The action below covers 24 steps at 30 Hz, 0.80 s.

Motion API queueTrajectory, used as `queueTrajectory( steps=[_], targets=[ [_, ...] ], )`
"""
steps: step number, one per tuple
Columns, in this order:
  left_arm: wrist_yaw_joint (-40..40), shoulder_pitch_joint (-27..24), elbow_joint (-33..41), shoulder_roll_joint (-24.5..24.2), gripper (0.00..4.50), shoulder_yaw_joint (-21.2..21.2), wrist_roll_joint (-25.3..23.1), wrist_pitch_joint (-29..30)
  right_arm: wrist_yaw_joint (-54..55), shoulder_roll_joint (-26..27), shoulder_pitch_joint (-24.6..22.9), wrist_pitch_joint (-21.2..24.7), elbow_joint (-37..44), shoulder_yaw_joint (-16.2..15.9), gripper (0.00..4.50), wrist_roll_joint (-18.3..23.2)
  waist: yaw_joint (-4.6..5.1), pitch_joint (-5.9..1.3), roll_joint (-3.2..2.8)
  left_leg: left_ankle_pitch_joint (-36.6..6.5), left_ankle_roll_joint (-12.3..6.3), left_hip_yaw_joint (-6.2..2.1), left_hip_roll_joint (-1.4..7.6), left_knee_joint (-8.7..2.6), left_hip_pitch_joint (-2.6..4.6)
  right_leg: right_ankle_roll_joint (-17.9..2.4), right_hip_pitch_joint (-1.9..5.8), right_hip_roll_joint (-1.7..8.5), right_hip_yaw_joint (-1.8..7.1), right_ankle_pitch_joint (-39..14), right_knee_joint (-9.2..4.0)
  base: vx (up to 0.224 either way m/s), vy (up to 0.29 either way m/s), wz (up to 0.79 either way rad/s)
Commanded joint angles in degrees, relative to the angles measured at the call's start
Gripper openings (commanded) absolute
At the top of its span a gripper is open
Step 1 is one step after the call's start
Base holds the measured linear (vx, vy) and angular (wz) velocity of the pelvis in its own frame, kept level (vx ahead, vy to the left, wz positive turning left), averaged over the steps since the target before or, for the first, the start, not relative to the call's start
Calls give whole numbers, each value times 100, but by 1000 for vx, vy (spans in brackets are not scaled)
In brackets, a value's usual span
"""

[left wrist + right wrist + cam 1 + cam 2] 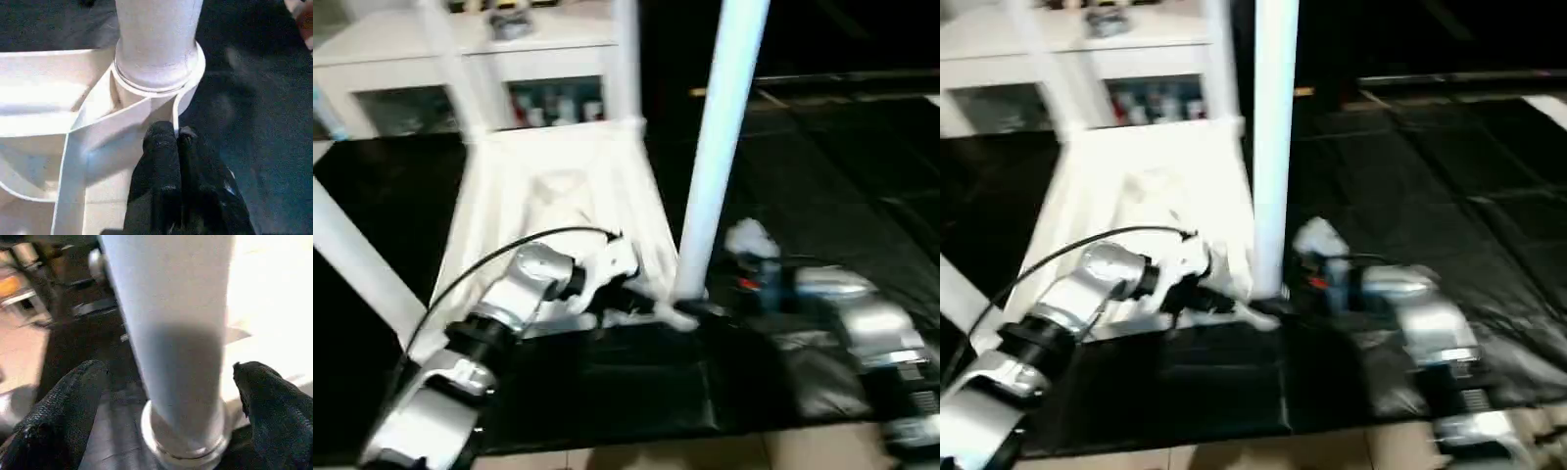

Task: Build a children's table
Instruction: Rotate leg to tighten

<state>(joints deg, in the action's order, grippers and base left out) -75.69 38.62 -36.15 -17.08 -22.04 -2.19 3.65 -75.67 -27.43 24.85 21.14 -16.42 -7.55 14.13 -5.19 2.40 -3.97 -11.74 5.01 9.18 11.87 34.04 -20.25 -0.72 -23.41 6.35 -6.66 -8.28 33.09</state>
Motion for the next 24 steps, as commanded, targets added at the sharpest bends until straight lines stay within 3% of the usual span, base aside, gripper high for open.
queueTrajectory(
  steps=[1,2,7,15,16,24],
  targets=[
    [-305,85,236,47,0,-182,-13,-183,-244,-58,90,5,47,-97,447,101,27,-401,90,-823,-615,69,103,-360,-17,-1332,385,199,255,-1333,-309,0,0,0],
    [-343,87,240,37,0,-203,-23,-213,-335,-101,104,-37,41,-166,447,63,16,-400,114,-804,-586,71,103,-363,-18,-1307,383,197,259,-1372,-317,0,0,0],
    [-571,50,341,-33,0,-297,-10,-300,-755,-229,137,-72,81,-436,447,83,8,-406,112,-773,-555,59,98,-362,-34,-1224,393,198,250,-1513,-316,0,0,0],
    [-770,-63,529,-115,0,-420,15,-359,-868,-76,278,-453,-217,-606,447,-80,24,-406,121,-707,-565,61,98,-359,-45,-1240,383,196,249,-1494,-308,0,0,0],
    [-773,-66,532,-117,0,-421,15,-361,-876,-74,288,-465,-237,-616,420,-87,9,-407,115,-734,-562,65,103,-357,-29,-1244,376,194,253,-1501,-316,0,0,0],
    [-820,-68,567,-180,0,-452,15,-369,-1146,-156,359,-434,-314,-629,363,50,15,-413,117,-717,-591,62,98,-352,-43,-1270,393,189,247,-1401,-301,0,0,0]
  ],
)
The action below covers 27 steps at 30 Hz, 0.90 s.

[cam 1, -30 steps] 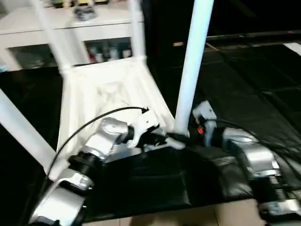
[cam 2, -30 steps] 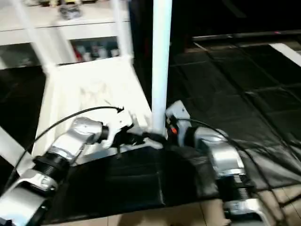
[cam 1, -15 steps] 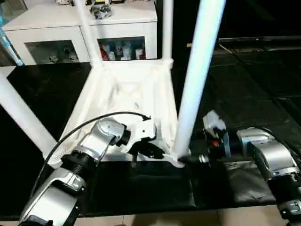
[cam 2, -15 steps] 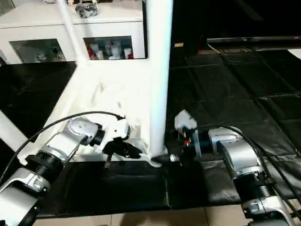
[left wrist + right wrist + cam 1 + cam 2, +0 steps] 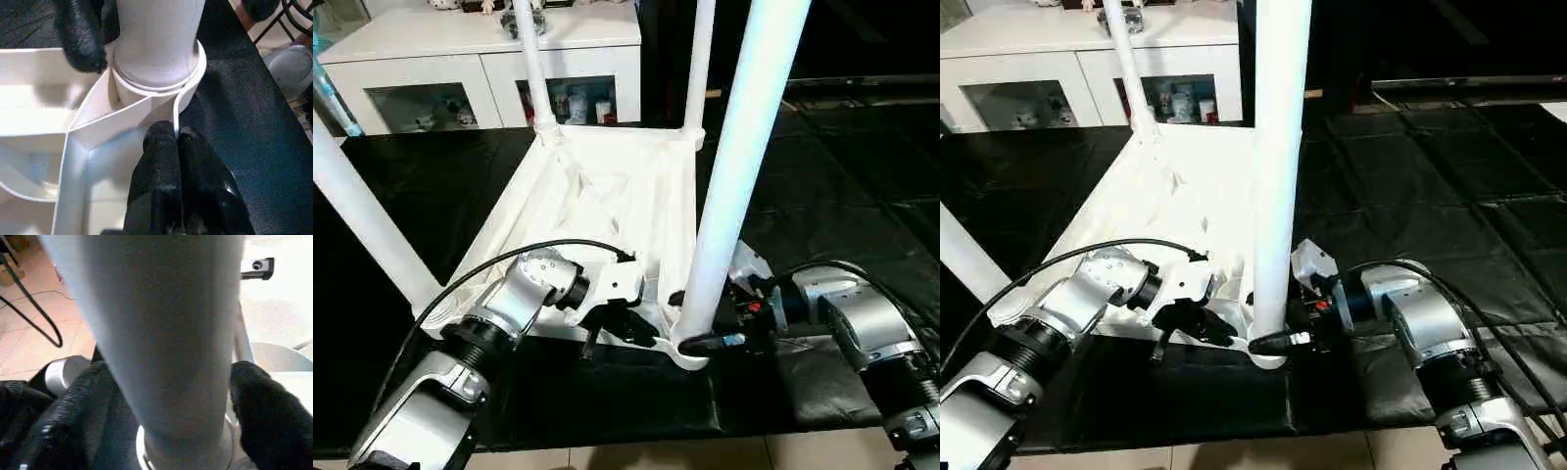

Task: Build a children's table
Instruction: Rotate leg to tighten

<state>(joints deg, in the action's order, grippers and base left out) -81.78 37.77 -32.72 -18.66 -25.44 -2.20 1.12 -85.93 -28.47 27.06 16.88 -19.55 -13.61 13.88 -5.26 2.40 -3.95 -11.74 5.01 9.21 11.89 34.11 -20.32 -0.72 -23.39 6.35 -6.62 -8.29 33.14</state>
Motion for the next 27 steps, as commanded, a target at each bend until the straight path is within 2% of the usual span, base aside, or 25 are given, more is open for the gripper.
queueTrajectory(
  steps=[1,6,7,9,10,16,24,27],
  targets=[
    [-214,19,222,-23,0,-109,10,-121,-167,-64,145,4,-15,-40,353,103,24,-412,117,-740,-588,60,94,-358,-36,-1260,391,188,243,-1448,-309,0,0,0],
    [-202,19,206,-27,0,-105,7,-133,-226,-71,156,50,-46,-61,311,128,28,-419,102,-696,-590,58,95,-354,-31,-1281,386,182,242,-1407,-302,0,0,0],
    [-198,18,202,-27,0,-106,8,-138,-231,-68,158,46,-52,-59,287,126,28,-420,108,-681,-594,59,95,-351,-32,-1290,388,181,243,-1372,-301,0,0,0],
    [-191,15,198,-27,0,-107,9,-142,-235,-62,155,53,-51,-56,287,129,25,-420,103,-663,-597,57,96,-352,-33,-1296,389,181,244,-1344,-295,0,0,0],
    [-189,15,198,-26,0,-108,9,-143,-237,-61,154,54,-50,-55,269,129,25,-423,108,-659,-598,60,95,-349,-31,-1297,390,182,243,-1344,-297,0,0,0],
    [-152,8,186,-15,0,-108,12,-140,-264,-38,115,87,-8,-68,230,152,15,-426,109,-655,-605,61,93,-346,-34,-1322,396,181,243,-1289,-288,0,0,0],
    [-3,-18,206,29,0,-17,74,55,-139,41,44,148,45,-67,214,162,15,-424,118,-650,-593,63,94,-346,-30,-1296,394,182,245,-1349,-290,0,0,0],
    [306,11,154,121,0,91,61,290,427,245,4,295,100,50,212,115,22,-404,121,-684,-566,65,88,-353,-33,-1243,387,182,244,-1512,-314,0,0,0]
  ],
)
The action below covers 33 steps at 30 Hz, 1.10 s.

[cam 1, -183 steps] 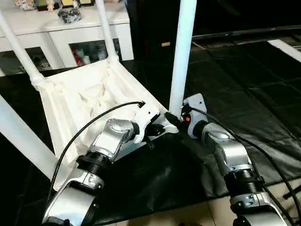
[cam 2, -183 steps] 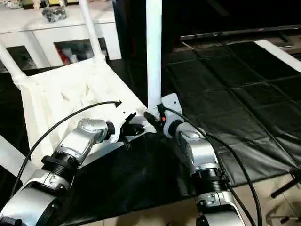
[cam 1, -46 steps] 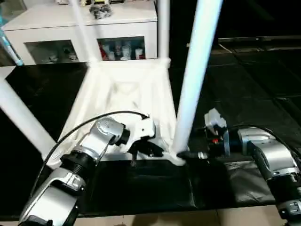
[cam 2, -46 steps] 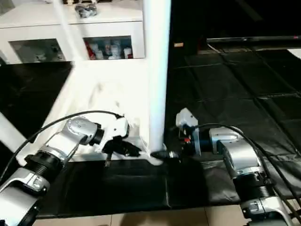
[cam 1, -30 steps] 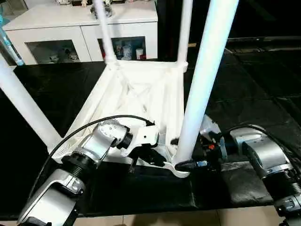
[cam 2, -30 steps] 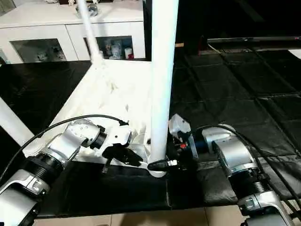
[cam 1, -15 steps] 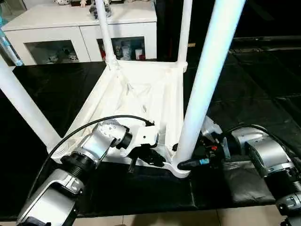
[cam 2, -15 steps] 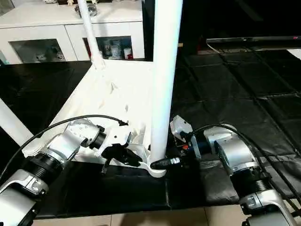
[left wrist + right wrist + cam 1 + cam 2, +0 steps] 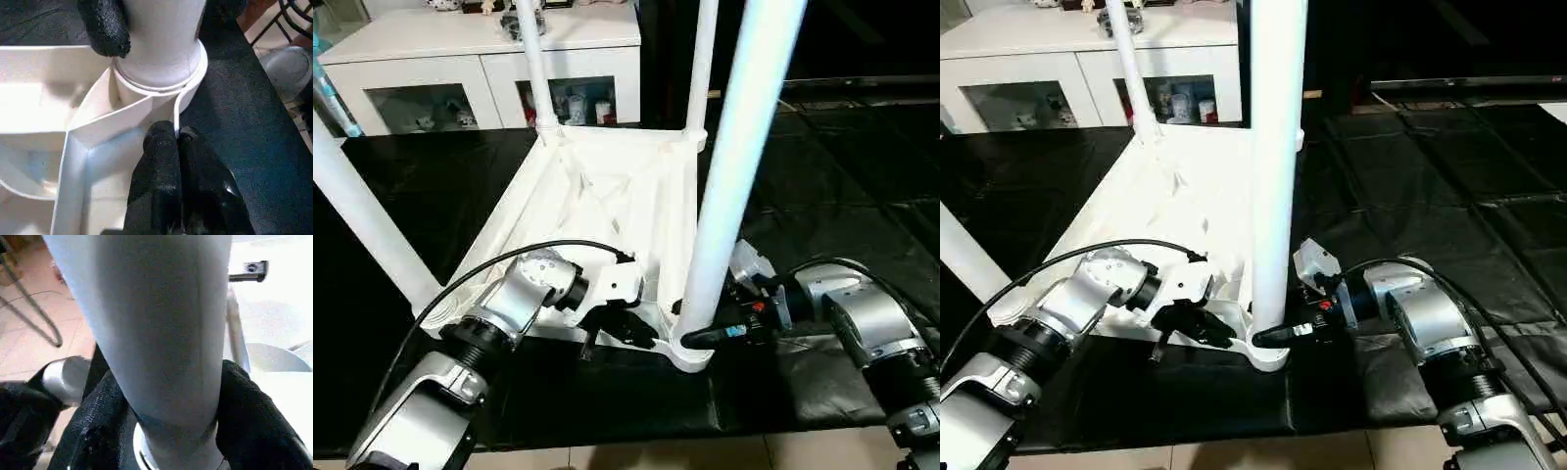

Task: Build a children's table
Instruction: Rotate leg to tighten

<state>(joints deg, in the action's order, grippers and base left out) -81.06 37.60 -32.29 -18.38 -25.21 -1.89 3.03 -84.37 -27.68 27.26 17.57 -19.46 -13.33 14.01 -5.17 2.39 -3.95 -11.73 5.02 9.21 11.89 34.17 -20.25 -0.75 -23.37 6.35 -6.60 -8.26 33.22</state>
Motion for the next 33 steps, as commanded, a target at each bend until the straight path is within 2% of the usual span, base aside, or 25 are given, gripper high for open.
queueTrajectory(
  steps=[1,3,4,5,6,7,9,10,12,14,18,21,22,27,28,30,33],
  targets=[
    [402,54,70,148,0,128,26,225,593,289,-31,227,73,74,211,34,36,-386,127,-780,-483,63,75,-372,-41,-1117,385,181,235,-1803,-351,0,0,0],
    [942,107,-43,332,0,297,-4,482,1460,618,-86,152,-5,162,209,-216,60,-367,115,-893,-408,63,63,-382,-30,-1001,368,183,225,-2099,-392,0,0,0],
    [1137,121,-80,405,0,358,-8,578,1747,733,-111,131,-22,183,205,-303,102,-363,125,-974,-268,57,34,-393,-22,-828,374,179,204,-2439,-427,0,0,0],
    [1593,139,-131,600,0,509,8,777,2397,1026,-150,258,-32,239,205,-445,119,-361,107,-982,-231,49,34,-399,-21,-790,370,176,203,-2479,-433,0,0,0],
    [1649,141,-134,628,0,529,15,806,2482,1066,-153,281,-34,248,204,-461,155,-343,103,-1009,-201,56,26,-405,-26,-756,357,164,205,-2528,-449,0,0,0],
    [1926,150,-135,784,0,646,70,985,2937,1284,-154,418,-45,303,201,-533,257,-345,116,-1176,-165,31,-3,-410,-41,-644,383,163,167,-2764,-484,0,0,0],
    [2117,162,-126,900,0,732,116,1132,3277,1448,-137,524,-61,358,200,-580,313,-352,99,-1204,-199,32,-9,-406,-37,-633,373,158,172,-2739,-494,0,0,0],
    [2585,198,-156,1166,0,903,177,1303,3999,1844,-21,707,-190,538,199,-607,390,-360,107,-1175,-269,34,-20,-392,-62,-660,376,146,175,-2627,-494,0,0,0],
    [2810,216,-171,1289,0,981,194,1357,4297,2003,28,759,-222,587,199,-649,424,-369,107,-1135,-274,32,-28,-384,-58,-706,366,153,167,-2589,-495,0,0,0],
    [3276,282,-251,1533,0,1108,161,1384,4870,2325,125,742,-264,671,198,-766,490,-372,129,-1106,-358,33,-30,-375,-70,-740,362,147,160,-2530,-503,0,0,0],
    [3496,326,-310,1666,0,1171,70,1398,5224,2552,172,664,-288,715,198,-868,527,-392,124,-968,-448,26,-25,-373,-81,-800,380,154,162,-2274,-476,0,0,0],
    [3494,316,-274,1639,0,1167,9,1408,5176,2617,124,689,-206,761,198,-779,525,-393,120,-827,-571,32,-8,-368,-93,-964,393,156,181,-1876,-434,0,0,0],
    [3474,312,-260,1603,0,1169,-9,1400,5128,2629,92,704,-152,785,252,-742,523,-393,116,-817,-581,32,-7,-370,-91,-986,397,158,182,-1842,-429,0,0,0],
    [3425,298,-254,1510,0,1176,-20,1350,5018,2579,3,741,-22,785,282,-699,529,-380,95,-933,-547,29,7,-385,-72,-1036,398,162,190,-1875,-431,0,0,0],
    [3425,298,-254,1510,0,1176,-20,1350,5018,2579,3,741,-22,785,308,-699,530,-380,98,-940,-543,32,7,-385,-70,-1038,396,162,192,-1870,-434,0,0,0],
    [3363,289,-254,1460,0,1166,-15,1315,4935,2525,-45,738,41,782,308,-666,526,-375,92,-972,-536,31,6,-389,-69,-1037,398,164,193,-1873,-439,0,0,0],
    [3027,230,-216,1265,0,1113,9,1172,4435,2165,-240,708,299,747,348,-542,506,-392,92,-898,-595,29,19,-384,-71,-1100,413,170,212,-1628,-401,0,0,0]
  ],
)
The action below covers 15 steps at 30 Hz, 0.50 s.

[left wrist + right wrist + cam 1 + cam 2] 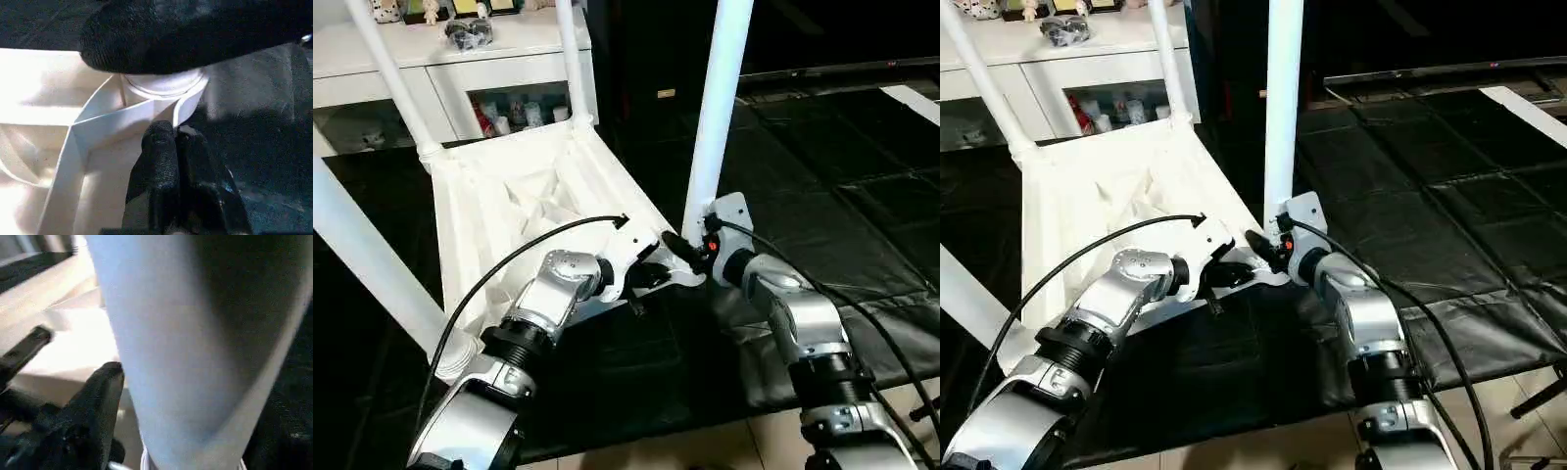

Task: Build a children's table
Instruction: Rotate leg to tighten

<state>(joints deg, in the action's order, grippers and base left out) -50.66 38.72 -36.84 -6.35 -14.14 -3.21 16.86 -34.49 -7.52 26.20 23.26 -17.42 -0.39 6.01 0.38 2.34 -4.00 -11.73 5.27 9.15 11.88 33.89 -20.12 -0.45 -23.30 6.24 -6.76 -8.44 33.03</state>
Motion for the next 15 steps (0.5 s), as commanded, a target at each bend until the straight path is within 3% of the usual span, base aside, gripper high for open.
queueTrajectory(
  steps=[1,2,3,10,15],
  targets=[
    [-86,105,250,21,0,-7,145,-240,-661,71,-172,130,143,-553,357,283,-66,-385,97,-859,-642,39,21,-353,-80,-1160,407,175,223,-1550,-386,0,0,0],
    [-86,105,250,21,0,-7,145,-240,-661,71,-172,130,143,-553,357,283,-65,-382,101,-858,-651,45,22,-352,-86,-1166,403,177,228,-1547,-384,0,0,0],
    [-383,71,240,-155,0,-65,143,-369,-1197,-339,-295,71,294,-612,366,332,-70,-385,83,-835,-645,41,21,-350,-88,-1174,408,184,228,-1542,-378,0,0,0],
    [-1000,56,193,-503,0,-225,96,-680,-2233,-1117,-438,-26,528,-685,441,462,-169,-379,115,-913,-661,48,35,-350,-72,-1140,405,184,228,-1710,-392,0,0,0],
    [-1556,86,116,-758,0,-365,104,-925,-3020,-1651,-459,-1,624,-643,447,677,-267,-379,125,-866,-678,53,53,-352,-63,-1133,393,187,233,-1703,-382,0,0,0]
  ],
)
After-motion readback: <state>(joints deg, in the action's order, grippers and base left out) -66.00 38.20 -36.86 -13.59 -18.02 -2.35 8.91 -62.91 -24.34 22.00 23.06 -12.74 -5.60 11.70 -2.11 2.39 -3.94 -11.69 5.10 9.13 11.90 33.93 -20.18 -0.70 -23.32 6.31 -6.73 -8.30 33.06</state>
